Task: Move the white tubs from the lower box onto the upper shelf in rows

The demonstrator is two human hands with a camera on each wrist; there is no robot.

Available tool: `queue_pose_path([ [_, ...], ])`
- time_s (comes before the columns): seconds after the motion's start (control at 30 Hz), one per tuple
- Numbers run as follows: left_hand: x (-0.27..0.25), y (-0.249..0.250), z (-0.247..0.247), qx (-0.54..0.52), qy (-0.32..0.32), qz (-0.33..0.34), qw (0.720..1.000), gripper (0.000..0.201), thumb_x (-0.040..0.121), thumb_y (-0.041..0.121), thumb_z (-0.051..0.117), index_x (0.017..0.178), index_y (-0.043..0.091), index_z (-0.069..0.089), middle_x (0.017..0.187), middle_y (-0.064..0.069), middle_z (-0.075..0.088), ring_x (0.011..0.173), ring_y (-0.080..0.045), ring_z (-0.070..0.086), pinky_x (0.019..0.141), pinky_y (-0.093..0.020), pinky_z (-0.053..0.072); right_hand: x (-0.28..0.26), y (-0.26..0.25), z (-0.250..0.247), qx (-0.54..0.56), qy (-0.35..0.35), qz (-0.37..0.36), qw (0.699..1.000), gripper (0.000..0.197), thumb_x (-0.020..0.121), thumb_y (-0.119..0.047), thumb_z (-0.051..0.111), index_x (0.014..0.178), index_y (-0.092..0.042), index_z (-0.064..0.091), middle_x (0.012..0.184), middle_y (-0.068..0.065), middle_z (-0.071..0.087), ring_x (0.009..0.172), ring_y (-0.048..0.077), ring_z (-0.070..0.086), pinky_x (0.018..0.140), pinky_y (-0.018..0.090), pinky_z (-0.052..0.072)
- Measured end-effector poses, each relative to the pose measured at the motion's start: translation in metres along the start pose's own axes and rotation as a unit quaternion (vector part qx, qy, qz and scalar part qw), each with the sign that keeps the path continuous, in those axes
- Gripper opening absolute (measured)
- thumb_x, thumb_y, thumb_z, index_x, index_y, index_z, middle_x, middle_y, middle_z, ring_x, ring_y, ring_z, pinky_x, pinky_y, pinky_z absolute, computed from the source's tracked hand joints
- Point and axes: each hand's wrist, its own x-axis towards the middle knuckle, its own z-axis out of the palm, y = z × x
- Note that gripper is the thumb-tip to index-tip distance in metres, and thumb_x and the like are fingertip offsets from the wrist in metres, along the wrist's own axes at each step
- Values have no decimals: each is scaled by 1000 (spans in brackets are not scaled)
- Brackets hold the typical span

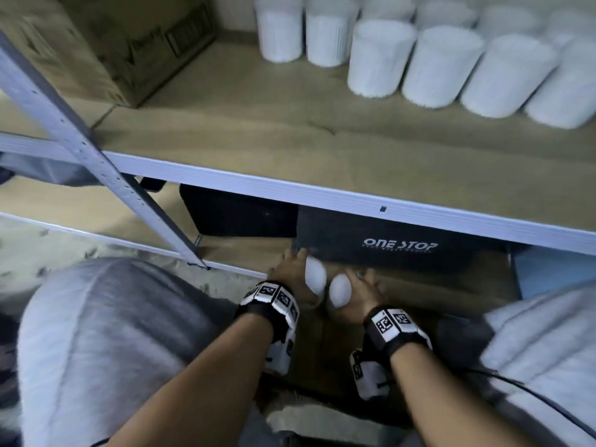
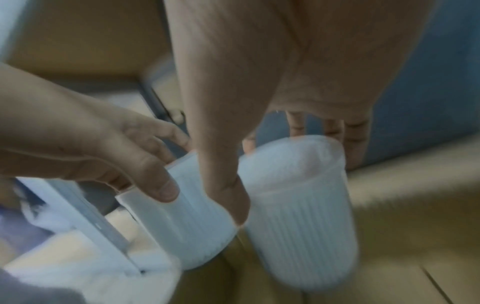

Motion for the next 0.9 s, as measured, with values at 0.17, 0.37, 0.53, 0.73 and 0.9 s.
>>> queue_pose_path([
  [0.17,-34,13,-56,40,36,25,998,95,59,43,80,137,18,32,132,-10,39,126,-35,36,100,-47,42,-39,-16,-47,-31,45,-57,997,70,69,-36,71,128,-47,35,136,4,21,122,37,30,100,41,37],
  [0.37,-83,20,-121,33,54,78,995,91,60,39,81,136,25,34,130,-5,41,125,-28,36,97,-44,45,-89,-47,-91,-55,52,-119,990,72,62,-38,74,125,-46,39,127,-1,29,117,34,35,97,43,41],
  [0.53,-118,25,-163,36,62,100,992,98,58,42,83,140,31,32,137,-1,42,129,-23,40,101,-39,44,-129,-67,-126,-66,74,-177,979,73,58,-41,75,123,-44,42,126,-1,33,120,33,34,97,46,42],
  [0.73,-153,34,-212,18,124,133,983,93,56,40,84,139,32,41,141,7,45,127,-15,44,99,-26,41,-162,-83,-172,-26,129,-245,961,80,57,-42,78,130,-41,45,126,-6,37,119,26,38,99,37,41],
  [0.9,-163,39,-251,-4,174,137,975,89,54,46,82,134,34,46,132,11,52,117,-11,51,93,-26,44,-166,-95,-204,45,183,-293,937,71,57,-40,81,123,-40,53,127,-11,41,122,20,41,102,35,41],
])
